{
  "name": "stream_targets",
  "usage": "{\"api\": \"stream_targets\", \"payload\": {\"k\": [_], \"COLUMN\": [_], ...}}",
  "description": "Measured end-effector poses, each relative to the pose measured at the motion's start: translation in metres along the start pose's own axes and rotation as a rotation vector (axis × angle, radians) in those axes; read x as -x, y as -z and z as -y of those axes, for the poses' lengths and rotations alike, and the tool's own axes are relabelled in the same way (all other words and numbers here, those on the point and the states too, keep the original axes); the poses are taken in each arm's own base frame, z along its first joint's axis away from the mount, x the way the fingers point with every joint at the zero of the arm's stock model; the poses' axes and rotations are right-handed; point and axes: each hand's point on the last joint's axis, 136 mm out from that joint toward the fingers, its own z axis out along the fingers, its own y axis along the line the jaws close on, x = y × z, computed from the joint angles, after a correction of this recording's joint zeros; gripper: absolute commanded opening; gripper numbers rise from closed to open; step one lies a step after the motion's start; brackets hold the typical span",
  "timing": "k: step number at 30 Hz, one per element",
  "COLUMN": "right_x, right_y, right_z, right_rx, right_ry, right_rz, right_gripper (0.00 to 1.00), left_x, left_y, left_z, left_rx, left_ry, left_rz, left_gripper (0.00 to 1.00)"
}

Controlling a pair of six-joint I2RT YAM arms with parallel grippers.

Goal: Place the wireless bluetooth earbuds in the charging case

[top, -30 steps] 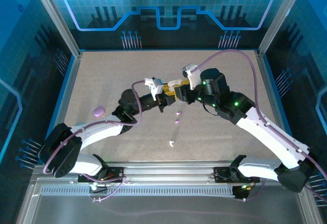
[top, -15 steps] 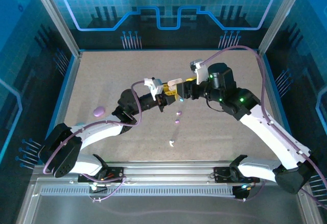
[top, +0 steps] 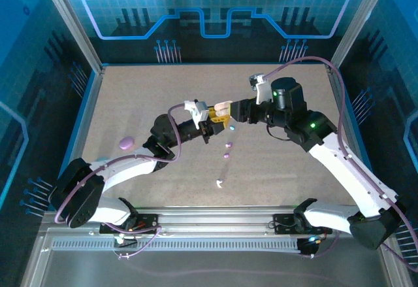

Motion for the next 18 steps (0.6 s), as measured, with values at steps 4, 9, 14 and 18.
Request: {"api": "stream_targets", "payload": {"k": [4,9,14,18], "right_x": [-0.004,-0.005,-0.009,-0.01], "right_y": [-0.002,-0.011,-0.018,-0.018], "right_z": [0.003,0.002,0.002,0.002], "right_rx": [-0.001,0.016,0.03,0.028], "right_ry": [-0.018,-0.029,-0.037,-0.038], "right_rz": [-0.022,-0.049,-0.079,-0.083], "right_gripper": [0.46,0.45,0.45,0.5], "left_x": [0.001,-0.002,-0.004,-0.005], "left_y": [0.001,0.001,0.001,0.001], "left_z": [0.0,0.001,0.001,0.001], "left_rx": [0.0,-0.002,-0.006,-0.006], "left_ry": [-0.003,0.0,0.0,0.001], "left_rz": [0.0,-0.011,-0.017,-0.019], "left_gripper": [0.23,0.23,0.23,0.23]}}
